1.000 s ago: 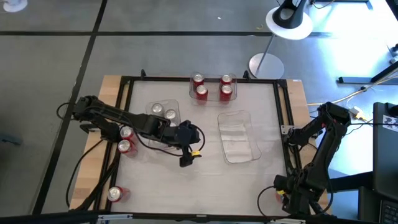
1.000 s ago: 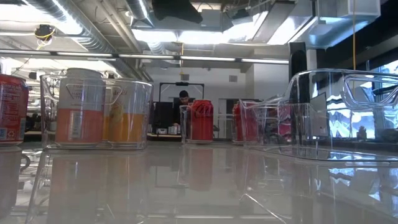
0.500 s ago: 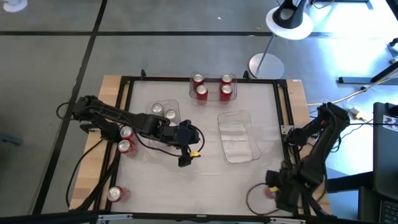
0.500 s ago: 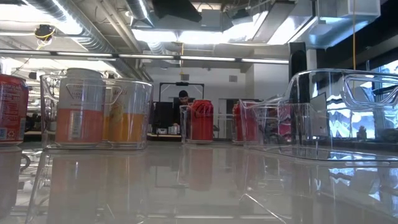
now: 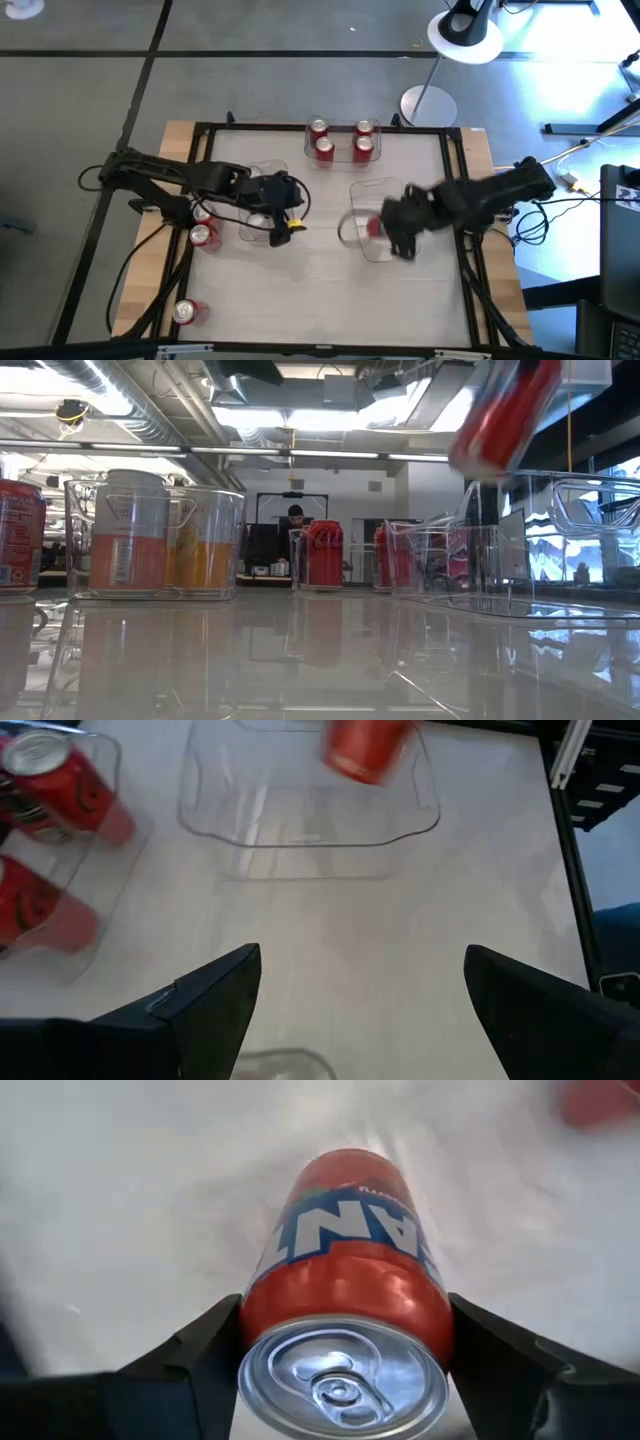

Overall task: Sort soda cans
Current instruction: Put the bottom right red soda can into the right transparent bin, then put the top left red soda can into the right transparent bin

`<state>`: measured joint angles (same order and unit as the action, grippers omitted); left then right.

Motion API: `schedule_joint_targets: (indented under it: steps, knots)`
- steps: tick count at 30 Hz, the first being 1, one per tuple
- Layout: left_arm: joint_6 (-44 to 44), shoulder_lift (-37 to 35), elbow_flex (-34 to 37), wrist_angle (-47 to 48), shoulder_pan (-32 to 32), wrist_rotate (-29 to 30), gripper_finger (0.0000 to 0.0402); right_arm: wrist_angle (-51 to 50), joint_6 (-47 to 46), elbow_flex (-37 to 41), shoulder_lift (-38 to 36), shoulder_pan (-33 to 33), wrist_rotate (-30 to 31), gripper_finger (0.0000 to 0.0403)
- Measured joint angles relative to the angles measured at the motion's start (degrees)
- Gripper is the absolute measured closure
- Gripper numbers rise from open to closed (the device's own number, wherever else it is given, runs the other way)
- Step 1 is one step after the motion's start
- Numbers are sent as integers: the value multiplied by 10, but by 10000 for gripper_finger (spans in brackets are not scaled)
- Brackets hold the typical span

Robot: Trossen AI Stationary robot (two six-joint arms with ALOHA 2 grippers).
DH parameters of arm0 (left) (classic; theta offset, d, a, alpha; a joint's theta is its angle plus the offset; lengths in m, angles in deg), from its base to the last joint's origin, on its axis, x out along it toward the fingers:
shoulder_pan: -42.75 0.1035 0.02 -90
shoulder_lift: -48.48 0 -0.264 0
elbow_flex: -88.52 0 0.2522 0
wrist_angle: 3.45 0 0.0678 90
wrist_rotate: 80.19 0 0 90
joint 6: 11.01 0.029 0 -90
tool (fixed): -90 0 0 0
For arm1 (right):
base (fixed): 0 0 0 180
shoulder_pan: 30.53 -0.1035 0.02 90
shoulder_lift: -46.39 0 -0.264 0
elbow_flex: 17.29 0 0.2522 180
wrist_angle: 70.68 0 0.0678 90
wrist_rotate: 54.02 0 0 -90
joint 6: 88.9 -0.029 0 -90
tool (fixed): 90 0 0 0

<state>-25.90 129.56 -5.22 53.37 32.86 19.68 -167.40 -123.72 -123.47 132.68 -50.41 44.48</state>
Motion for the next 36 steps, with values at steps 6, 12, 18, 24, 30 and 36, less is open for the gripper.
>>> schedule_joint_targets:
  steps: [6,12,18,24,30,36]
  knots:
    - [-3,-23,0,39,8,0,64,-15,100,76,2,164,-19,127]
    - [3,-28,0,63,14,0,64,80,173,176,2,270,-69,127]
    - [3,-28,0,66,14,0,64,141,189,223,11,312,-82,127]
    - [-3,-28,0,71,14,0,64,168,193,247,18,333,-87,127]
    - [-3,-28,0,71,10,0,64,207,201,249,26,334,-63,59]
    - [-18,-28,0,74,8,0,64,175,202,227,24,334,-64,14]
